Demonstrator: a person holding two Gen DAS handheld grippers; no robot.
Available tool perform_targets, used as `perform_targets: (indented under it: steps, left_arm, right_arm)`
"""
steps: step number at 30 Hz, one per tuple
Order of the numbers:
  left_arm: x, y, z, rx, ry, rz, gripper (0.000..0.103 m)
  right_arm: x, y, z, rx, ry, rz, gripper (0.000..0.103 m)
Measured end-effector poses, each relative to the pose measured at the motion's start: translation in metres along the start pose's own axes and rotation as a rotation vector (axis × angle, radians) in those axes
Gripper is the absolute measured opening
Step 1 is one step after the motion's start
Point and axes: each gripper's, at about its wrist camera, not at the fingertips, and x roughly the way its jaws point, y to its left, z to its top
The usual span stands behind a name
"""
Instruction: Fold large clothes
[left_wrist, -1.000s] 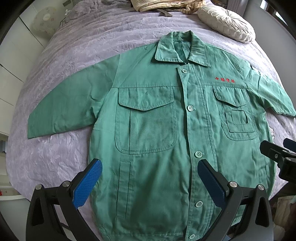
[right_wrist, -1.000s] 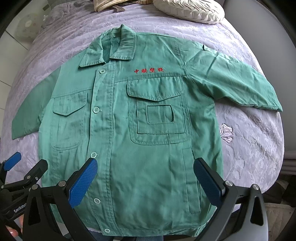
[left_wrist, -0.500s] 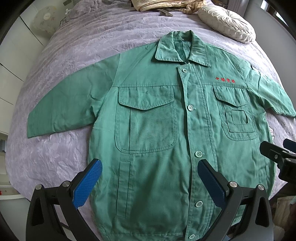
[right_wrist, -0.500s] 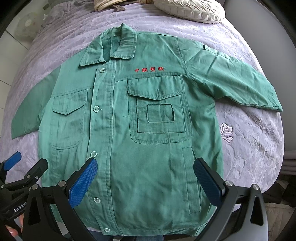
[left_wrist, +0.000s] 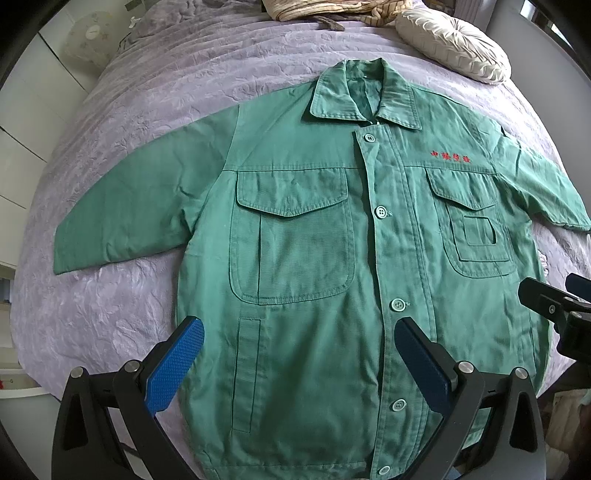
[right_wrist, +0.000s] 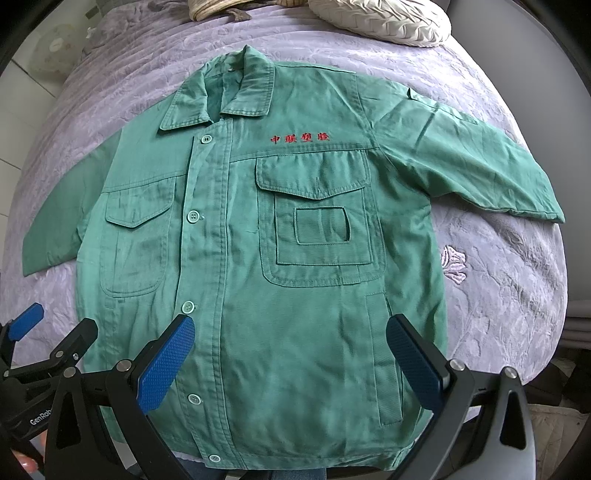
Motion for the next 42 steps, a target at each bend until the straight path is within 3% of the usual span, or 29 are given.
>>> perform_targets:
  steps: [31,37,42]
  left_arm:
    - [0.008,0.006,-0.003,-0.018,0.011,-0.039,0.103]
    - [0.023,0.034,0.003,-0.09,0.023,-0.13,0.103]
    - [0.039,0.096,0.012,-0.219,-0.03,-0.182,0.103]
  right_arm:
    - [0.004,0.005,-0.003,-0.011,0.025,-0.008,0.103]
    - [0.008,0.014,-0.005,-0.022,0.035,0.004,0.103]
    - [0.018,0.042,-0.007,-0.089,0.071,0.019,0.103]
